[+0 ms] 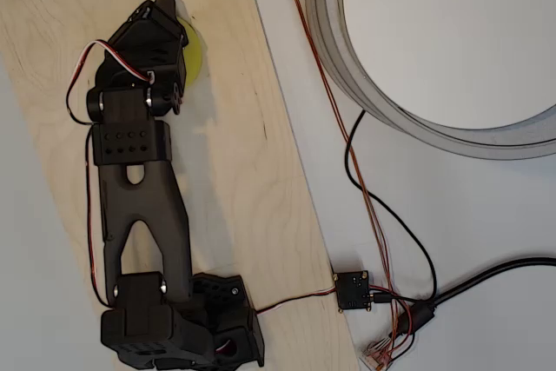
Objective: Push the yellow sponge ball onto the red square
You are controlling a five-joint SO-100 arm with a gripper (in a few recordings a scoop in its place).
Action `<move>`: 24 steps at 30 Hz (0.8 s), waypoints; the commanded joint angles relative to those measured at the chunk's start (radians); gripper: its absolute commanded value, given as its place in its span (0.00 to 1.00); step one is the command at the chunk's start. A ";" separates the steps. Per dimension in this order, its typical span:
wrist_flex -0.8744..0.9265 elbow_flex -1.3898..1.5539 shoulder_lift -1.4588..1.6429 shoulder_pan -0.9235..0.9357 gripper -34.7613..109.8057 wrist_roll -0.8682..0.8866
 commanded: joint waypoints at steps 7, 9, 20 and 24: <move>0.063 0.006 0.069 -0.020 0.33 0.038; 0.077 0.008 0.075 -0.023 0.33 0.041; 0.115 0.017 0.095 -0.032 0.33 0.044; 0.115 0.017 0.094 -0.035 0.33 0.044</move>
